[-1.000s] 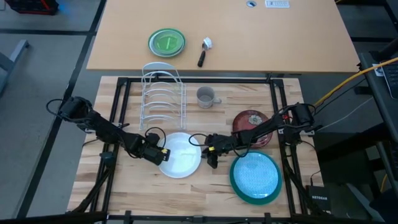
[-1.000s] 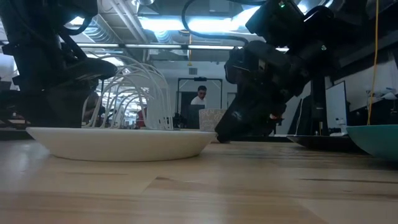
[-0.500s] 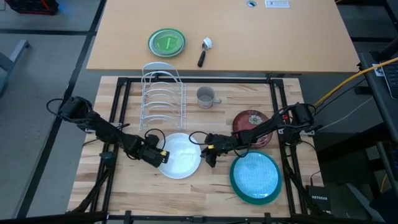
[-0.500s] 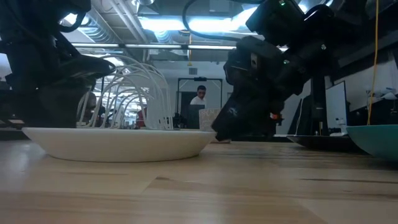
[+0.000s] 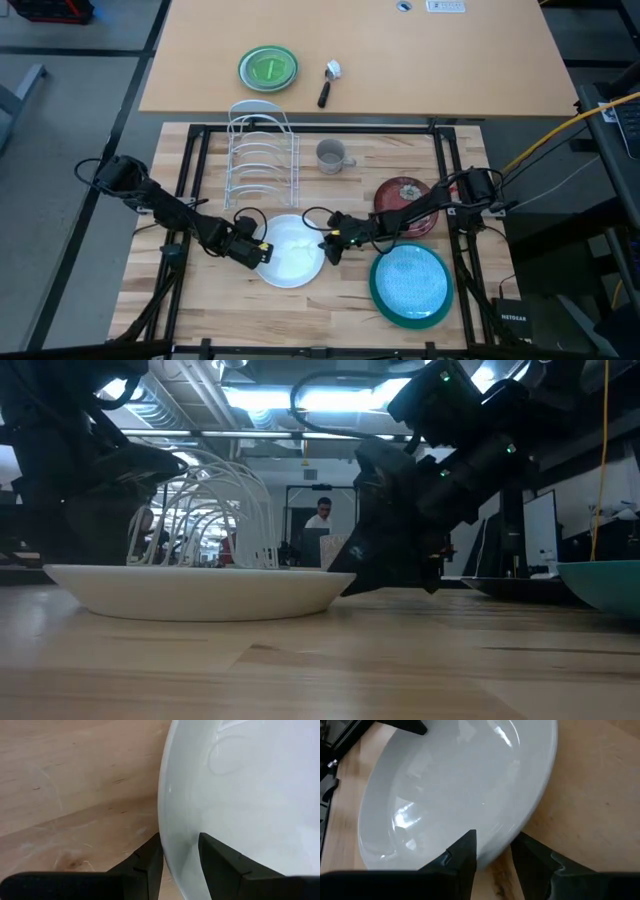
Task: Sort dishes
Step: Put the white plate into the dish rack
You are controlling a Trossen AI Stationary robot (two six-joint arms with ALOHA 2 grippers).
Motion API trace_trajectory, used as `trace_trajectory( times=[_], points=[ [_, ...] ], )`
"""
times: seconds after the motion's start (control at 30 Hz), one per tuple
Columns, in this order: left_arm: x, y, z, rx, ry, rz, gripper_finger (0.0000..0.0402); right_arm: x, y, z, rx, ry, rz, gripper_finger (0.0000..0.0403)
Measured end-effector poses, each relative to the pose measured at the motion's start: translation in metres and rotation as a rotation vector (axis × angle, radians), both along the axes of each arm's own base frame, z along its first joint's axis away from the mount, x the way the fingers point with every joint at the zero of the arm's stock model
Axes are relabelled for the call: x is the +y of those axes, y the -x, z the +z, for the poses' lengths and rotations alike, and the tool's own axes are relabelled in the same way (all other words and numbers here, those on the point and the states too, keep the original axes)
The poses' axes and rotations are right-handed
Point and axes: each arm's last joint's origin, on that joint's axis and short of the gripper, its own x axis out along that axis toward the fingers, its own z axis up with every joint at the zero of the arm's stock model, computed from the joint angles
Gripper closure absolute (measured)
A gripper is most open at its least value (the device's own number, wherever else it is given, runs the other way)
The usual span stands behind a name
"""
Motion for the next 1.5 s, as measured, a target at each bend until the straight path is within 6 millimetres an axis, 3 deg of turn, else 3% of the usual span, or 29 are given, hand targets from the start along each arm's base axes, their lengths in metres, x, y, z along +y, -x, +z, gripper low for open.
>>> trace_trajectory(
  times=[0.37,1.0,1.27,1.5],
  points=[
    [-0.003,-0.008,-0.015,0.0,-0.014,0.052,0.0286,0.002,-0.009,-0.014,0.036,-0.001,-0.003,0.0276],
    [-0.005,-0.009,-0.012,-0.008,-0.02,0.072,0.0286,0.004,-0.02,-0.006,-0.025,-0.017,0.057,0.0275],
    [-0.006,-0.008,-0.01,-0.009,-0.02,0.071,0.0286,0.005,-0.021,0.009,-0.077,-0.018,0.073,0.0276],
    [-0.006,-0.007,0.0,-0.035,0.004,0.035,0.0293,0.005,-0.02,0.011,-0.073,-0.01,0.102,0.0276]
  ],
)
